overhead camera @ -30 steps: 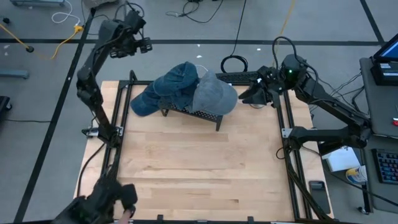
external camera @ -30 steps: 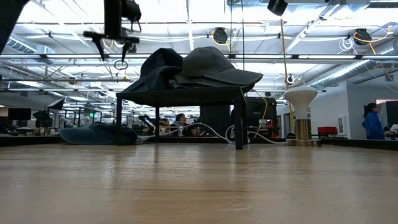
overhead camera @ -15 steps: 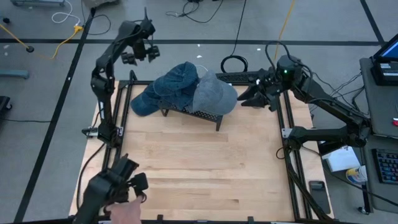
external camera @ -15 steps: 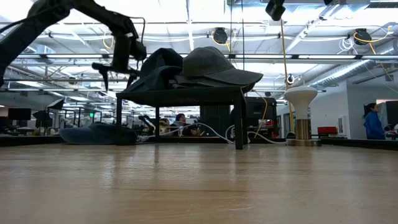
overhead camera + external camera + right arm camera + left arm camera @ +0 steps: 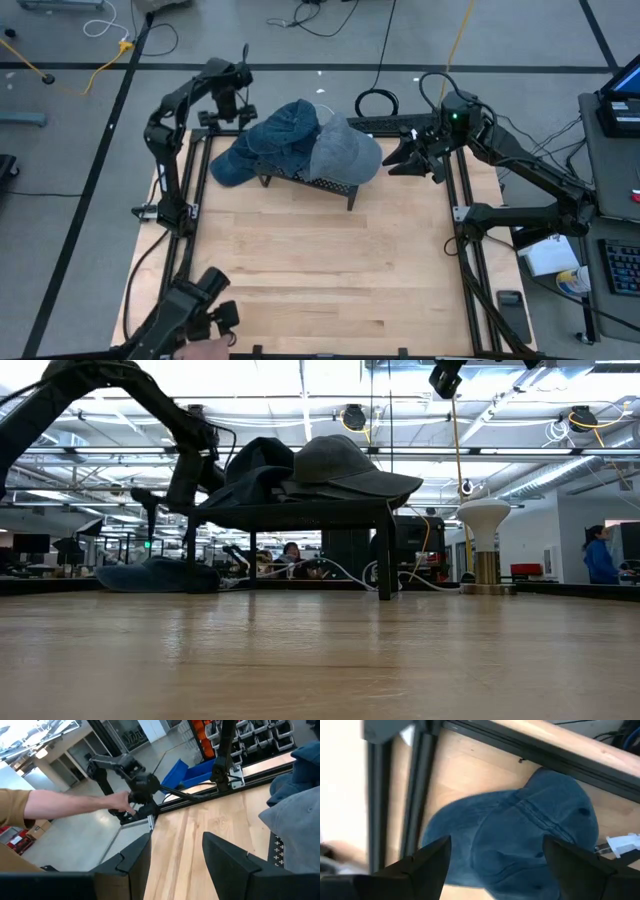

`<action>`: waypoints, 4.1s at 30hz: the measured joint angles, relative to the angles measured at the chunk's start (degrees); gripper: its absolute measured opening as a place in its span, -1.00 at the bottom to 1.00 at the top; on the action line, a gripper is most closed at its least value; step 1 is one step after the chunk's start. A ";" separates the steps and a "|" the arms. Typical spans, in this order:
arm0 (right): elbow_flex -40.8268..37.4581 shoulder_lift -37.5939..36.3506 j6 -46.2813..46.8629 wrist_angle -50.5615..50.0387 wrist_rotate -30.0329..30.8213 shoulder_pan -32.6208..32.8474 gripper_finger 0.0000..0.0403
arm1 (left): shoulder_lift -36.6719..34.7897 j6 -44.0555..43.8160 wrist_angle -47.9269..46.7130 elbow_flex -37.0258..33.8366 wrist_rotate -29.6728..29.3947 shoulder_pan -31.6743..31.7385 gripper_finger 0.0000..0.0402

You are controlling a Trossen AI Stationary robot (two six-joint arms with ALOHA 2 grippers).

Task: Pick & Place hat
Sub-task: Stack the blue cap on the blue cap on the shelf

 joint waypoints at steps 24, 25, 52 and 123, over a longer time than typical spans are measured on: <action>0.00 0.00 0.48 0.33 0.08 0.00 -0.15 | -10.23 -2.48 18.35 -24.61 2.86 -2.81 0.63; 0.00 0.00 0.48 0.33 0.06 0.00 -0.15 | -10.23 -2.46 18.41 -24.61 2.83 -2.98 0.62; 0.00 0.00 0.20 0.31 0.07 -0.01 -0.15 | -10.18 -7.21 9.11 -24.61 -0.99 -3.69 0.48; 0.00 0.00 0.44 -0.13 0.06 0.00 -0.15 | -16.76 -12.34 13.54 -25.53 -4.31 -6.24 -0.71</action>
